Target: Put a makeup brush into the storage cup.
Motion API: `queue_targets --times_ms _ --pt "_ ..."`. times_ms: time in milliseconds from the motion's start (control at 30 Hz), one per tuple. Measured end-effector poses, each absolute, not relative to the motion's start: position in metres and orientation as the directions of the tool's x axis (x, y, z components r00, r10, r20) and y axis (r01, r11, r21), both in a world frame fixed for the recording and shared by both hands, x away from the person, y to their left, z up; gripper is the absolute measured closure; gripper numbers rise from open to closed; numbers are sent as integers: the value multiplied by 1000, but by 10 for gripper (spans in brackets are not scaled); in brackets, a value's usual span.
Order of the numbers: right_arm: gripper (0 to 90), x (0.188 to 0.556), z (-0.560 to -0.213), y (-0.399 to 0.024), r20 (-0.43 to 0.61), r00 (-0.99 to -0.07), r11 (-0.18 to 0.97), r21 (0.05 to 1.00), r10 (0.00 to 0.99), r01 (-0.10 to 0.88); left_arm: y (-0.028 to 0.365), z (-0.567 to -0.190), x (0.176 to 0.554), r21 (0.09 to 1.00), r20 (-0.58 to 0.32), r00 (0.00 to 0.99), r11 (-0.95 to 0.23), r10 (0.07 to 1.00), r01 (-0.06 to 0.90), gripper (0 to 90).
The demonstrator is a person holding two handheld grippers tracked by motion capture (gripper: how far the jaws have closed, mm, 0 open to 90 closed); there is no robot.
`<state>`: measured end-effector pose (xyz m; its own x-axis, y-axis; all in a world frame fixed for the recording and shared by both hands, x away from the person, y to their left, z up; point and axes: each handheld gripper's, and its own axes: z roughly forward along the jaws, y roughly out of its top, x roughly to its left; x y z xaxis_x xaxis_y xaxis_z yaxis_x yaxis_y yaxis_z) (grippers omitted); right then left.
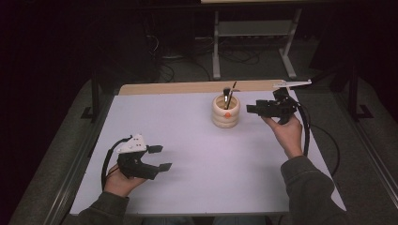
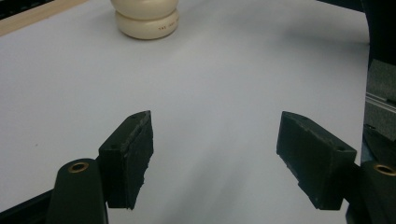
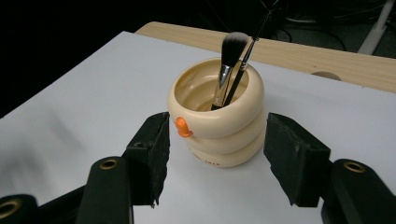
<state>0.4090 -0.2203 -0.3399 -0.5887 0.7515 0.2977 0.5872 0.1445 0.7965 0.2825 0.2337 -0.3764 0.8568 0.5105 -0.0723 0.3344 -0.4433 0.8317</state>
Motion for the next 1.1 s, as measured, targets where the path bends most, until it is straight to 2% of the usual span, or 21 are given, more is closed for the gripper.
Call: queue_targets --times_ms 1100 --pt "315 371 -353 -235 273 -597 151 813 754 563 241 -380 285 831 -45 830 -440 556 340 241"
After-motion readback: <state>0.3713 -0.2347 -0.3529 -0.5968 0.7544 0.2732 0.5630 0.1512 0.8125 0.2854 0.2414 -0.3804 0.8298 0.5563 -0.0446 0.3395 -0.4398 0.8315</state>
